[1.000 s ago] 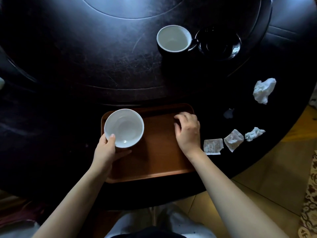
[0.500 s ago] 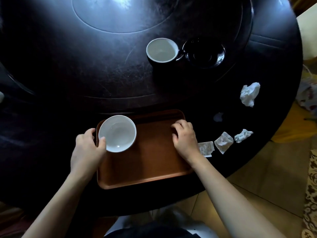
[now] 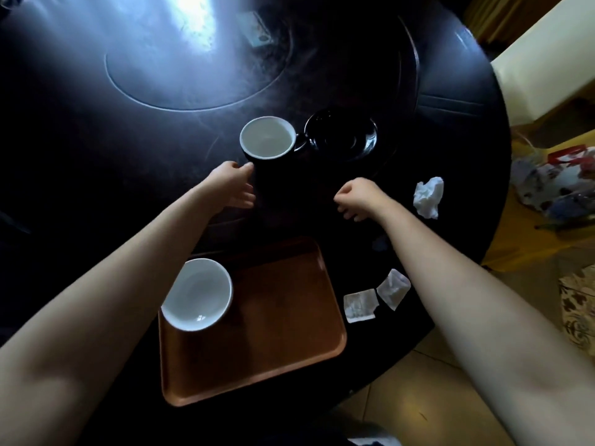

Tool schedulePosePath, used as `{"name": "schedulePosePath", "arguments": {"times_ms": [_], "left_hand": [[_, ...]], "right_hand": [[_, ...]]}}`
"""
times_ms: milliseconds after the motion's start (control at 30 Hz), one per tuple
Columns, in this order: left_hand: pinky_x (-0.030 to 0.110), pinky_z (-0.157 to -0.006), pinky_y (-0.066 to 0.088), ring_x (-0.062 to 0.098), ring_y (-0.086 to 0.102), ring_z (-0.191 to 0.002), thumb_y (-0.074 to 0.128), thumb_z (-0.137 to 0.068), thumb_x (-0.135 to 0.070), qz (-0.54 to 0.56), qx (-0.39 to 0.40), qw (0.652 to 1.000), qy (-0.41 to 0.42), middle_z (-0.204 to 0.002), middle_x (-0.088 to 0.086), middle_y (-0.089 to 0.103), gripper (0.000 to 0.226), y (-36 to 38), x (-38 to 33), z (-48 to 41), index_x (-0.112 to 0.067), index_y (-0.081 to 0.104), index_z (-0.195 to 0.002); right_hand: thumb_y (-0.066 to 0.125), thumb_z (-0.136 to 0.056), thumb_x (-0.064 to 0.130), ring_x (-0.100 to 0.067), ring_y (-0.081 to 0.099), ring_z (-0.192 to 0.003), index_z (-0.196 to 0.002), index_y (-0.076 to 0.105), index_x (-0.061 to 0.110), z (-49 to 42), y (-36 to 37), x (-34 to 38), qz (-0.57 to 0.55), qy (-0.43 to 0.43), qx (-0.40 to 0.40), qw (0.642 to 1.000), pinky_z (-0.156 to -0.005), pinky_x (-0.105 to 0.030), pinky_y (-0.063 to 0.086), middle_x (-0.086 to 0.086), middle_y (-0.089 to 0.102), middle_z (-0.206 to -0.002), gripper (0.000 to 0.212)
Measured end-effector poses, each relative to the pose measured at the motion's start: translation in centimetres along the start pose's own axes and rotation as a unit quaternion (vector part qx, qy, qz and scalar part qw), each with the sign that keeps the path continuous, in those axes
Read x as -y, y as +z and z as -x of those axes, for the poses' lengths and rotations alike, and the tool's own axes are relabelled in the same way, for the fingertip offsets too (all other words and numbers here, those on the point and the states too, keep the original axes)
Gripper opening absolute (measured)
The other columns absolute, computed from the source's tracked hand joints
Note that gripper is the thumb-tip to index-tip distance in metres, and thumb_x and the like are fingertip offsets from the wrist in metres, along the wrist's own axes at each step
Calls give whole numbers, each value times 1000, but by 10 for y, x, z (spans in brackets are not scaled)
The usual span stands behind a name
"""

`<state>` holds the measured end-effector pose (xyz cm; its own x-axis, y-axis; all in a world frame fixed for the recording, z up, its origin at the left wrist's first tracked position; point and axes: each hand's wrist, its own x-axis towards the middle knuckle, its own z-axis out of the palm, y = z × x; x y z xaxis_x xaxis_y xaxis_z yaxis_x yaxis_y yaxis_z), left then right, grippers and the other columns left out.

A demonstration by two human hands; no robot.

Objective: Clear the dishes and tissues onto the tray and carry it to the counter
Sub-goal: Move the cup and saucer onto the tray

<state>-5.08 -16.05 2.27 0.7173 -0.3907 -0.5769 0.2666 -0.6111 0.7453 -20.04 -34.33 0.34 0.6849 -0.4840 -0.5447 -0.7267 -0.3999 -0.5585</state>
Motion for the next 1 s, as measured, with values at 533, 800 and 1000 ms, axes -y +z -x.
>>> {"name": "schedulePosePath", "arguments": {"times_ms": [533, 800, 1000], "left_hand": [[38, -40, 54, 27, 56, -65, 27, -94, -9, 185, 2, 982, -35, -81, 14, 50, 39, 19, -29, -39, 1, 36, -131], [34, -45, 58, 27, 60, -66, 23, -88, -2, 204, -31, 978, -16, -106, 18, 52, 45, 16, -16, -35, 1, 39, -130], [33, -48, 58, 29, 62, -64, 24, -86, -2, 238, -46, 970, -25, -97, 16, 55, 45, 11, 4, -15, 2, 38, -129]], "right_hand": [[44, -92, 8, -13, 60, -38, -120, 50, -2, -70, -27, 10, -310, 141, -204, 918, -26, -15, 41, -8, 57, -83, 31], [40, -88, -4, -11, 59, -50, -110, 46, -1, -64, -22, 8, -407, 119, -224, 877, -30, -14, 41, -8, 52, -93, 23], [47, -86, 1, -9, 59, -48, -95, 43, 6, -31, -5, -4, -433, 88, -216, 871, -33, -14, 42, -3, 53, -82, 11]]}}
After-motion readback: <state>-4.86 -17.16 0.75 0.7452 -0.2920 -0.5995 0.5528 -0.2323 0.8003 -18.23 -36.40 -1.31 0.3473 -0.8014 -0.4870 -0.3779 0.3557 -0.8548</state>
